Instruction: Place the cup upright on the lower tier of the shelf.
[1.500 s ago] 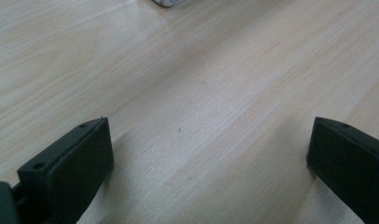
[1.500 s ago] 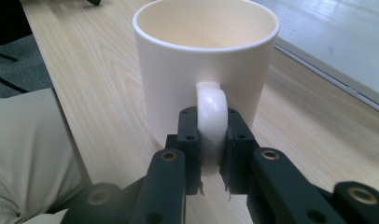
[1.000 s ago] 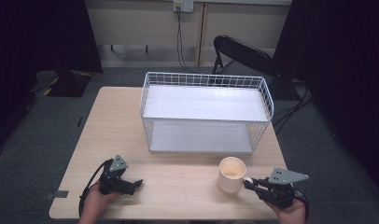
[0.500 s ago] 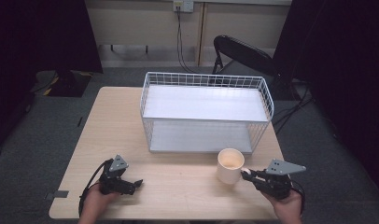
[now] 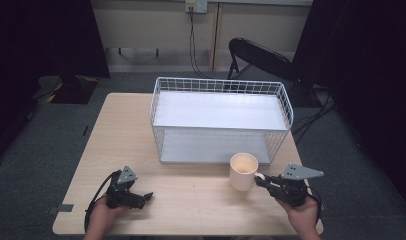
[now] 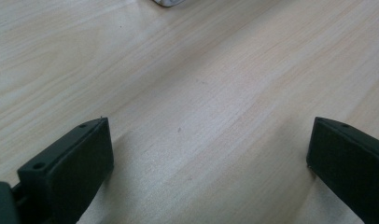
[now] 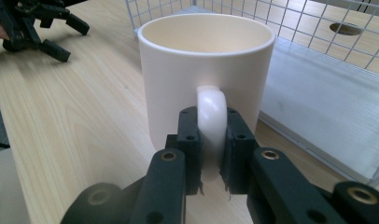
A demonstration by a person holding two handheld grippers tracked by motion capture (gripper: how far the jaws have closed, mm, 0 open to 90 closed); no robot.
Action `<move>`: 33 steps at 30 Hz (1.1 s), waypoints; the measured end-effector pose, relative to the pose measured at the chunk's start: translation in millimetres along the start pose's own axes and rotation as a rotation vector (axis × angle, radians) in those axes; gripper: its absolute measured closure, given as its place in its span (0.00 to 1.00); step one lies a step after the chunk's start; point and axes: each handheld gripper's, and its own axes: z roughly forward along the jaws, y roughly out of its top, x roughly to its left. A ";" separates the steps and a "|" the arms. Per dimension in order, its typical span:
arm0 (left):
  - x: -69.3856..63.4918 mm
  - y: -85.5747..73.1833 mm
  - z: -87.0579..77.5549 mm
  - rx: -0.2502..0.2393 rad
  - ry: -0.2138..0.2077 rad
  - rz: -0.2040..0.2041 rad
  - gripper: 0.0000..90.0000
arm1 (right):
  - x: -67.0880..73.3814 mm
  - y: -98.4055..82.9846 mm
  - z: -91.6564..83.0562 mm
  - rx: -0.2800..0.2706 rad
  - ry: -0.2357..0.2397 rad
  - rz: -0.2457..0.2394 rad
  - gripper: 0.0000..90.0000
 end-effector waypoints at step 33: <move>0.0 0.0 0.0 0.000 0.000 0.000 0.00 | -11.3 17.8 30.1 -0.061 -0.084 0.059 0.89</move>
